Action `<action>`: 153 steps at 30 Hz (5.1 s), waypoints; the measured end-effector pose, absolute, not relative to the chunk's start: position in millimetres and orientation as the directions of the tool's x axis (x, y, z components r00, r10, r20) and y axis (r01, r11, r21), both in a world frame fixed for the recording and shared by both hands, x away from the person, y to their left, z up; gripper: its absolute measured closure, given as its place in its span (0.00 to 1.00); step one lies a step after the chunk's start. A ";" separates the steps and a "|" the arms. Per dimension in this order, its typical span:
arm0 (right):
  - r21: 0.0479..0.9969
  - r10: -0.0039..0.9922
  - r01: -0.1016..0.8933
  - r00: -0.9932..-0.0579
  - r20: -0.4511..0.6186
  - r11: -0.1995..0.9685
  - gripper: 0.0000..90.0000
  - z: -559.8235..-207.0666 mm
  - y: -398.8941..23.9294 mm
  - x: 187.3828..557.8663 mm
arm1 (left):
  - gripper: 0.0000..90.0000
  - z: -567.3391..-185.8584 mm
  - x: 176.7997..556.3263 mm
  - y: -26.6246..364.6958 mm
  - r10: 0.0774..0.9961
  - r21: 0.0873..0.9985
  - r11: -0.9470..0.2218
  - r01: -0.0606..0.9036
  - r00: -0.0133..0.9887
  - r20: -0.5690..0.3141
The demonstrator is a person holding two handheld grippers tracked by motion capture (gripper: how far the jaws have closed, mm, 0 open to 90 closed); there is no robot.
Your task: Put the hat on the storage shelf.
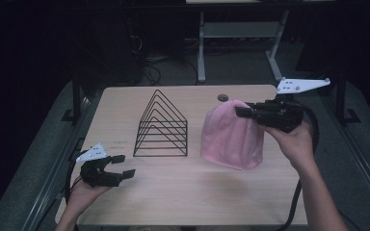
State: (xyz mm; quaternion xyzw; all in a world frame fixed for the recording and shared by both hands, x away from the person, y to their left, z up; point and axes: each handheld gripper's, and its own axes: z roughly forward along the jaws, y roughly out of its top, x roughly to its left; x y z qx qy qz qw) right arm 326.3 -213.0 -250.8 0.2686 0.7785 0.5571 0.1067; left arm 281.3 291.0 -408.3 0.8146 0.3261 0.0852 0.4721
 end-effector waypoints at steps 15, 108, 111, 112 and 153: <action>0.939 0.490 0.254 -0.864 0.114 0.230 0.86 -231.9 -196.5 326.5 | 0.27 -371.0 283.3 260.1 0.505 0.854 -0.378 0.358 0.853 -0.134; 0.940 0.381 0.177 -0.923 0.056 0.290 0.85 -196.1 -84.8 426.7 | 0.90 -297.1 407.9 245.8 0.496 0.839 -0.398 0.372 0.856 -0.144; 0.938 0.382 0.179 -0.922 0.055 0.295 0.85 -199.1 -82.6 431.0 | 0.90 -298.4 409.6 247.9 0.503 0.835 -0.400 0.378 0.852 -0.144; 0.938 0.383 0.181 -0.922 0.057 0.296 0.85 -199.4 -81.9 432.2 | 0.90 -298.4 410.1 248.6 0.505 0.835 -0.401 0.377 0.851 -0.142; 0.903 0.348 0.159 -0.938 0.011 0.400 0.85 -216.6 -46.9 440.4 | 0.89 -320.9 399.3 262.8 0.526 0.787 -0.479 0.388 0.845 -0.096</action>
